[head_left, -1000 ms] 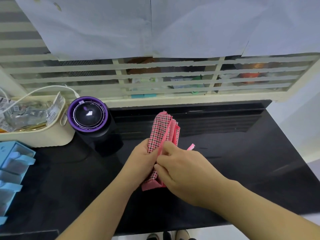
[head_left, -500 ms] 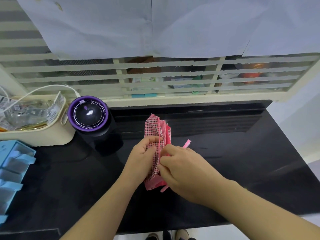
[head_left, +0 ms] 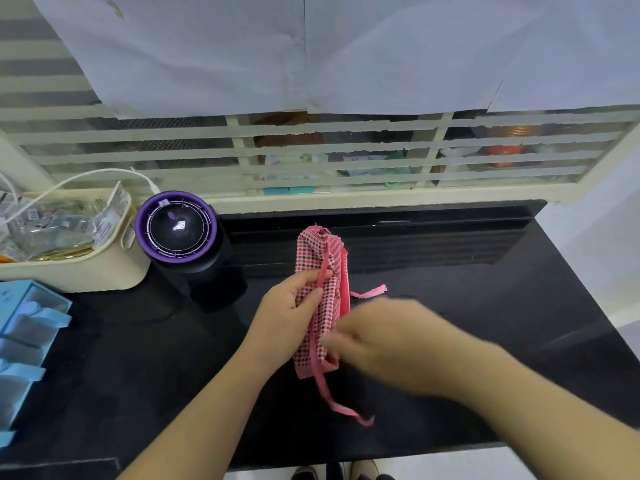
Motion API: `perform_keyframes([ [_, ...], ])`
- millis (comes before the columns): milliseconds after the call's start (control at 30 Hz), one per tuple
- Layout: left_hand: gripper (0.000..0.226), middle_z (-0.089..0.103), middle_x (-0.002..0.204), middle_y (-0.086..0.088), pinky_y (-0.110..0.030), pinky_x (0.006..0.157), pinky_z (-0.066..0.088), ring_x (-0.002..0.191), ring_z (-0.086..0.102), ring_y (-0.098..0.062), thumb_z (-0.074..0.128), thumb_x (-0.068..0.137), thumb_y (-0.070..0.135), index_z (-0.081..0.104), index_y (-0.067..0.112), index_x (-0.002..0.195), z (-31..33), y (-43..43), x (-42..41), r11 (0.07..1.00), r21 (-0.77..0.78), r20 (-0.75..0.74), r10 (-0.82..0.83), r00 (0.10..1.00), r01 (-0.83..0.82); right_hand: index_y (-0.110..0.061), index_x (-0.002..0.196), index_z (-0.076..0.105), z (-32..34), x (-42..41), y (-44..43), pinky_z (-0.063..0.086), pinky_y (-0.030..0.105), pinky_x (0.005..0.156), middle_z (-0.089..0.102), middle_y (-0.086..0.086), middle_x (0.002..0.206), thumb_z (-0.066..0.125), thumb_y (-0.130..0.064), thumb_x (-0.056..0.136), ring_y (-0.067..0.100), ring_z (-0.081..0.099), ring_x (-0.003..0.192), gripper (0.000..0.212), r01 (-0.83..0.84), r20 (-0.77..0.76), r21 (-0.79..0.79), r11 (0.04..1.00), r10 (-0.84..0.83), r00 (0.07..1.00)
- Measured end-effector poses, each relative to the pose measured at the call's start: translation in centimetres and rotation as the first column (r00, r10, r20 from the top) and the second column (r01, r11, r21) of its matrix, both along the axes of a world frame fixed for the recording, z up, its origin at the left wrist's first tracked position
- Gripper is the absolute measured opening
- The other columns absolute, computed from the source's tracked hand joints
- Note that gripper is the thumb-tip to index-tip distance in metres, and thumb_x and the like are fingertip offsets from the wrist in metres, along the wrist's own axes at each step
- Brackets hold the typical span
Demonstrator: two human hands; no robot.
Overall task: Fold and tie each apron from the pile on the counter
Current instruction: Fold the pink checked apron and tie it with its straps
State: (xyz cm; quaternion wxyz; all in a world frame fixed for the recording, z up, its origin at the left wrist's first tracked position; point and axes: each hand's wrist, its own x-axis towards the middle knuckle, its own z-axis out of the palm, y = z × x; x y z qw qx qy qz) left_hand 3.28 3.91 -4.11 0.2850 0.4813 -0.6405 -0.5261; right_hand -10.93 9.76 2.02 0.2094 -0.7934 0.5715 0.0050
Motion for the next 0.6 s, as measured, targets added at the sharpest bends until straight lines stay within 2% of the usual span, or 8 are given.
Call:
perform_keyframes([
  [100,0.032,0.068,0.099,0.006,-0.015,0.071,0.052,0.084,0.067,0.000,0.057,0.093,0.009,0.049,0.036,0.107,0.9,-0.3,0.6,0.991,0.106,-0.071,-0.072,0.995,0.080,-0.025,0.096,0.058,-0.4,-2.7,-3.0,0.049,0.030,0.082,0.061,-0.013,0.097,0.052,-0.031,0.093,0.008,0.057,0.090,0.009,0.357,0.348,-0.102,0.929,-0.303,0.887],
  [167,0.041,0.071,0.102,-0.002,-0.026,0.073,0.055,0.087,0.070,-0.015,0.059,0.090,0.010,0.043,0.036,0.117,1.4,-0.5,0.8,0.955,0.232,-0.145,-0.154,0.977,0.185,-0.028,0.123,0.051,-1.2,-4.3,-4.9,0.041,0.018,0.090,0.053,-0.018,0.120,0.059,-0.023,0.092,0.002,0.050,0.112,0.033,0.412,0.508,0.053,0.910,-0.380,0.773],
  [233,0.047,0.072,0.102,-0.006,-0.029,0.073,0.056,0.088,0.071,-0.022,0.062,0.087,0.010,0.043,0.030,0.125,1.9,-0.6,1.2,0.906,0.318,-0.231,-0.212,0.949,0.280,-0.024,0.131,0.048,-1.7,-5.5,-5.9,0.046,0.020,0.091,0.058,-0.012,0.125,0.058,-0.019,0.092,0.007,0.057,0.114,0.041,0.278,0.636,0.346,0.896,-0.442,0.632],
  [300,0.044,0.071,0.106,-0.007,-0.026,0.075,0.056,0.090,0.069,-0.021,0.063,0.084,0.012,0.051,0.022,0.125,2.4,-0.6,1.7,0.869,0.345,-0.267,-0.271,0.925,0.354,-0.013,0.122,0.057,-2.0,-6.5,-6.0,0.054,0.026,0.085,0.068,0.003,0.110,0.056,-0.018,0.089,0.015,0.067,0.096,0.032,0.115,0.717,0.522,0.845,-0.507,0.479],
  [367,0.039,0.070,0.111,-0.008,-0.025,0.080,0.055,0.095,0.068,-0.020,0.064,0.082,0.014,0.058,0.017,0.121,2.6,-0.7,2.2,0.839,0.354,-0.279,-0.326,0.903,0.413,-0.008,0.106,0.068,-1.9,-7.5,-5.8,0.056,0.023,0.076,0.070,0.008,0.096,0.056,-0.018,0.084,0.014,0.068,0.082,0.027,-0.049,0.740,0.629,0.775,-0.579,0.341],
  [400,0.038,0.069,0.113,-0.009,-0.026,0.083,0.055,0.098,0.067,-0.021,0.064,0.083,0.014,0.060,0.015,0.121,2.7,-0.7,2.5,0.826,0.360,-0.280,-0.347,0.895,0.433,-0.010,0.098,0.073,-1.7,-8.0,-5.6,0.055,0.020,0.070,0.070,0.006,0.089,0.057,-0.019,0.082,0.011,0.066,0.075,0.024,-0.118,0.741,0.648,0.753,-0.585,0.330],
  [500,0.035,0.067,0.118,-0.011,-0.031,0.091,0.052,0.104,0.064,-0.025,0.064,0.087,0.012,0.061,0.014,0.122,3.3,-1.0,3.2,0.778,0.384,-0.284,-0.412,0.866,0.497,-0.017,0.086,0.077,-0.9,-9.5,-6.0,0.047,0.015,0.056,0.060,-0.003,0.066,0.066,-0.032,0.081,0.004,0.049,0.054,0.020,-0.188,0.751,0.599,0.778,-0.465,0.469],
  [600,0.030,0.069,0.114,-0.004,-0.035,0.095,0.051,0.105,0.066,-0.023,0.063,0.090,0.010,0.063,0.016,0.119,4.3,-1.0,2.9,0.708,0.391,-0.128,-0.592,0.796,0.589,-0.025,0.075,0.076,1.0,-9.7,-6.9,0.039,0.015,0.057,0.049,-0.010,0.058,0.073,-0.043,0.077,0.005,0.038,0.055,0.018,-0.261,0.777,0.545,0.797,-0.362,0.516],
])
